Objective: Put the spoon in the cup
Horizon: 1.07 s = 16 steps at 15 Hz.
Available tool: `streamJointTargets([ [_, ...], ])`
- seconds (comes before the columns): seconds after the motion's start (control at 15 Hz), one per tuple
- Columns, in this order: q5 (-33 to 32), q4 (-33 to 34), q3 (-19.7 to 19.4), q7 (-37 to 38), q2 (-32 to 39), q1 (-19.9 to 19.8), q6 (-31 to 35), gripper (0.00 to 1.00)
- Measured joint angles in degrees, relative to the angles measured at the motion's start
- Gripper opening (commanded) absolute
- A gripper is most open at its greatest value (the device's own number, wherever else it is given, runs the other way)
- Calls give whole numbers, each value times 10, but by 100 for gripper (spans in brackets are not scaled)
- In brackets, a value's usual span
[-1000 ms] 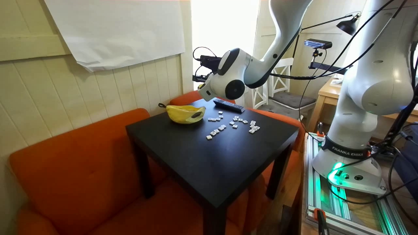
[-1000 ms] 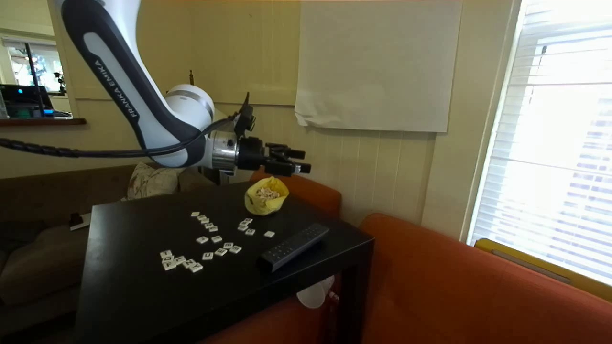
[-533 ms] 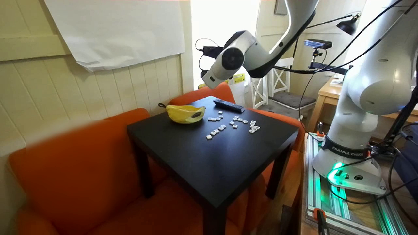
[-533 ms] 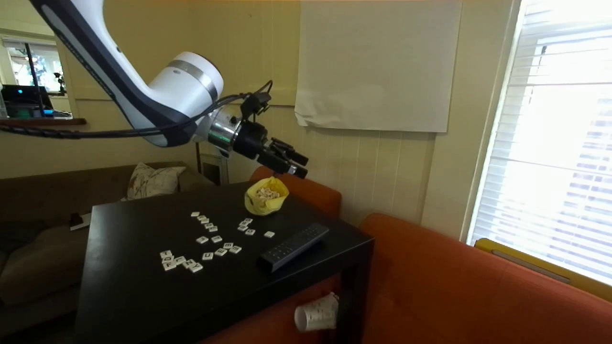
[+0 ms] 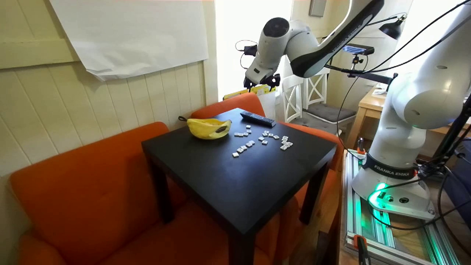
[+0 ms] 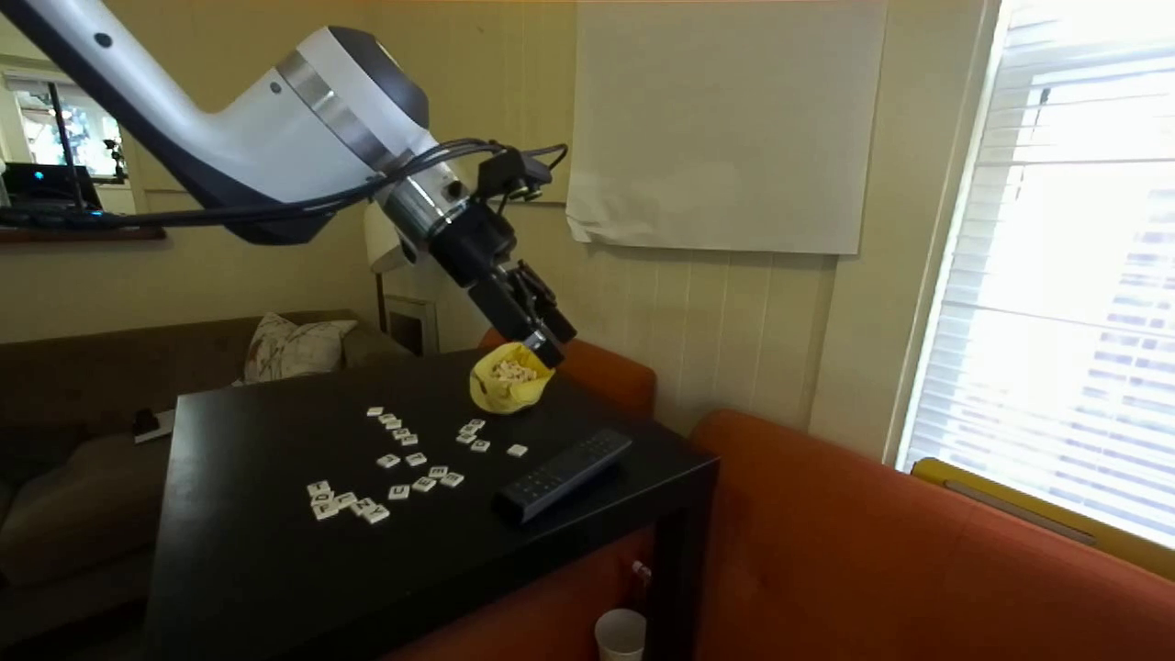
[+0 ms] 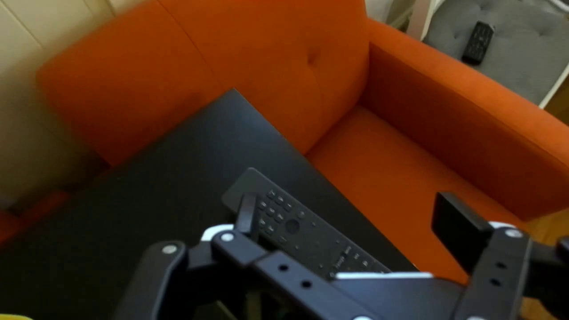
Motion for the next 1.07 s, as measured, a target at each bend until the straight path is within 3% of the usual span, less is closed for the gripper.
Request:
streamJointTargets([
  [0.2, 136, -18, -78, -127, -40, 70, -29, 100],
  [0.4, 273, -8, -158, -246, -104, 167, -141, 100],
  [0.6, 409, 41, -150, -326, -158, 179, -279, 100],
  [0.87, 577, 147, -88, -348, -187, 143, -455, 100],
  [1.07, 613, 193, -72, -347, -195, 127, -506, 100],
])
